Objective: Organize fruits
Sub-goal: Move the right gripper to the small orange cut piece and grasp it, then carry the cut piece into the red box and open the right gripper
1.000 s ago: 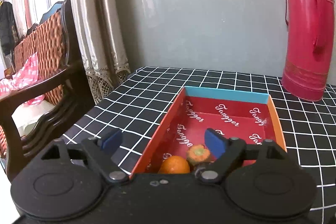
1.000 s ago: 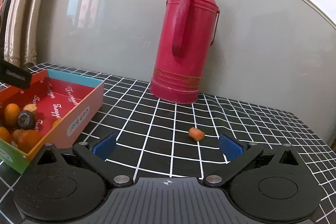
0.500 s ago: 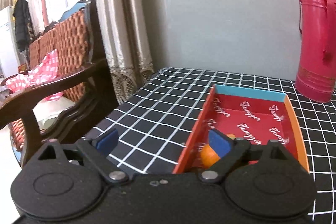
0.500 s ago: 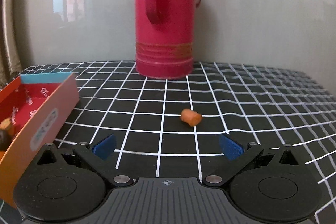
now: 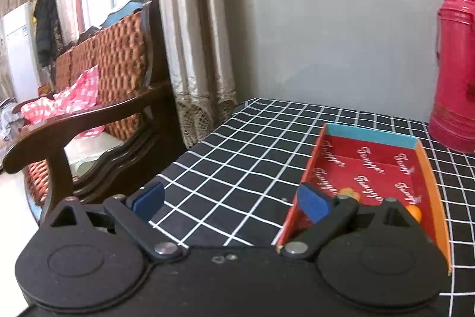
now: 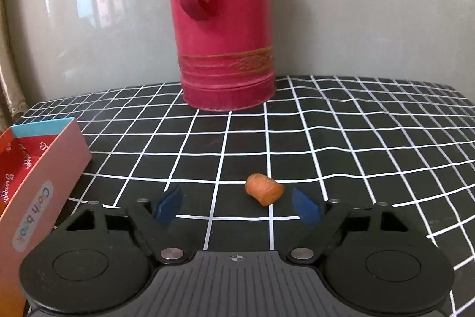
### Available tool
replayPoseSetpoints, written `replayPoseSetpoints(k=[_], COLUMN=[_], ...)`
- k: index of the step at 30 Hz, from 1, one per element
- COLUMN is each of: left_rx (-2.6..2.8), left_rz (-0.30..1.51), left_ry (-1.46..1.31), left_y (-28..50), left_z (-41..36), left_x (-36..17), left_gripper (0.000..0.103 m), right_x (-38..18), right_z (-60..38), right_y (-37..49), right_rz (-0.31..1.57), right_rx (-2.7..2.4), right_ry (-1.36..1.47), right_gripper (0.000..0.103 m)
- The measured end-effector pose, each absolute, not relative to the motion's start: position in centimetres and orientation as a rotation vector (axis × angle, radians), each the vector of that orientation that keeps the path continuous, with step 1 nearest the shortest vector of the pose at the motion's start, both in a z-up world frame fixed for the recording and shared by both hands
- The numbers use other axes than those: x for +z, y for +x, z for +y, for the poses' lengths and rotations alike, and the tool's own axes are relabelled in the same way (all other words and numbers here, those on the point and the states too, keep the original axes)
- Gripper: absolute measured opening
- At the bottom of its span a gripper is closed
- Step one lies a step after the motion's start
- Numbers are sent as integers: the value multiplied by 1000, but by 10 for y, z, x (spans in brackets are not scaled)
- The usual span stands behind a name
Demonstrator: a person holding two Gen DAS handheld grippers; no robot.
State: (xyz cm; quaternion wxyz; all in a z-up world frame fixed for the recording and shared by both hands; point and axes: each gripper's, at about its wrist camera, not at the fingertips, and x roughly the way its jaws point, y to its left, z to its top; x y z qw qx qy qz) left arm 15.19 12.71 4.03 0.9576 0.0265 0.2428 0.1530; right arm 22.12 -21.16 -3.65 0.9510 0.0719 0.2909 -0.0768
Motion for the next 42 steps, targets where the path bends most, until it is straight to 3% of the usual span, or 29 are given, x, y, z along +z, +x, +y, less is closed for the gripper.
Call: replayPoseSetpoints(k=[2, 5, 7, 9, 10, 34, 42], left_rx=[293, 265, 255, 250, 252, 377, 393], left_rz=[486, 474, 468, 469, 471, 542, 554], left_ry=[73, 99, 109, 108, 104, 12, 22], left_y=[149, 148, 147, 148, 149, 153, 155], left_z=[120, 110, 106, 106, 106, 144, 150], left_x=[40, 40, 40, 40, 40, 36, 33], left_gripper=[92, 93, 94, 94, 94, 94, 94], right_x=[-37, -40, -42, -42, -42, 13, -1], right_z=[-213, -216, -217, -216, -216, -96, -33], right_y=[224, 230, 230, 229, 229, 186, 194], right_rz=[594, 617, 617, 613, 612, 389, 421], right_rx=[-152, -142, -149, -159, -160, 300, 371], right_ry=[127, 120, 116, 107, 106, 114, -19], right_gripper=[76, 51, 45, 27, 24, 20, 21])
